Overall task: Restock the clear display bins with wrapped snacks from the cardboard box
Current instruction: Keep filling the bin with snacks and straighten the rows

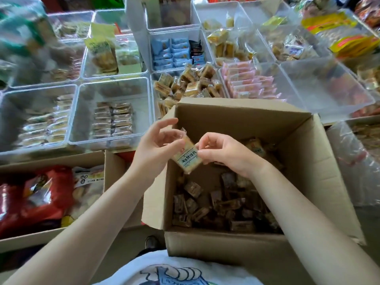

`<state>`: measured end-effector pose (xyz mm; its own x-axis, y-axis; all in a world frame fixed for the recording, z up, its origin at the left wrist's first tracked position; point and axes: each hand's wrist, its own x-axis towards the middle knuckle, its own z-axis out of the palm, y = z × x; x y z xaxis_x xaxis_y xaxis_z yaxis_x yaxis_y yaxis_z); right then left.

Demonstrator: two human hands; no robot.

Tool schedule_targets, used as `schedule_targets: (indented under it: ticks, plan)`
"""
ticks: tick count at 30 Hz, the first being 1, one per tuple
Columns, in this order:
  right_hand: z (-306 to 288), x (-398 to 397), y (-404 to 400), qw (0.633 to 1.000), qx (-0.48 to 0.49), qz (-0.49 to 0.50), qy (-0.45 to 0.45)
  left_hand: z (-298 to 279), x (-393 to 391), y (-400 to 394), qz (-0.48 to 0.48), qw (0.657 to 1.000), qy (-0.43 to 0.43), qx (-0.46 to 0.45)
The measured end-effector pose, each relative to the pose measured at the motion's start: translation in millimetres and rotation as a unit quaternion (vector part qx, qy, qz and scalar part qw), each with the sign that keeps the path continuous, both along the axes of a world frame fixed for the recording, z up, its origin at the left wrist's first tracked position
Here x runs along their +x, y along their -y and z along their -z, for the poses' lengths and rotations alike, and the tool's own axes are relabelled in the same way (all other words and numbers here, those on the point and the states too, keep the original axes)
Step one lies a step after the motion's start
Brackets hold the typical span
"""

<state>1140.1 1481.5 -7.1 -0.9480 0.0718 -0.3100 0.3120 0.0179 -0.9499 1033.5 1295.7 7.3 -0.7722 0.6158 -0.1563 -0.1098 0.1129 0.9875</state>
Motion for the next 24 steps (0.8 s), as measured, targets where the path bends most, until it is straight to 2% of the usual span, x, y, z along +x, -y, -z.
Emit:
schedule_targets:
  ticks: [2, 4, 8, 10, 12, 14, 18, 21, 24]
  plan:
    - [-8.2, -16.5, 11.6, 0.994, 0.110, -0.023, -0.018, -3.3, -12.1, 10.6, 0.006, 1.000, -0.002, 0.007]
    - [-18.2, -36.8, 25.6, 0.983, 0.174, -0.046, -0.046, -7.8, -26.1, 24.3, 0.010, 1.000, -0.017, 0.007]
    - [-32.7, -91.6, 61.3, 0.962, 0.246, -0.082, -0.087, -15.4, -74.9, 62.5, 0.004, 0.998, -0.055, -0.031]
    - [-33.5, -128.6, 85.7, 0.953, 0.276, -0.082, -0.091, -13.2, -111.0, 90.4, -0.028, 0.998, -0.036, -0.042]
    - [-29.0, -172.0, 117.5, 0.945, 0.307, -0.069, -0.092, -1.5, -154.3, 129.7, -0.061, 0.992, -0.055, -0.091]
    - [-19.5, -216.1, 154.5, 0.936, 0.336, -0.054, -0.093, 22.6, -200.2, 180.3, -0.086, 0.972, -0.110, -0.190]
    - [9.7, -298.5, 239.5, 0.915, 0.395, -0.040, -0.071, 85.2, -294.6, 296.9, -0.100, 0.907, -0.204, -0.354]
    - [32.5, -357.2, 302.4, 0.913, 0.405, -0.048, -0.032, 118.7, -352.6, 373.8, -0.100, 0.864, -0.243, -0.429]
    - [48.3, -413.6, 349.6, 0.912, 0.408, -0.040, -0.007, 135.7, -397.6, 422.4, -0.069, 0.832, -0.307, -0.457]
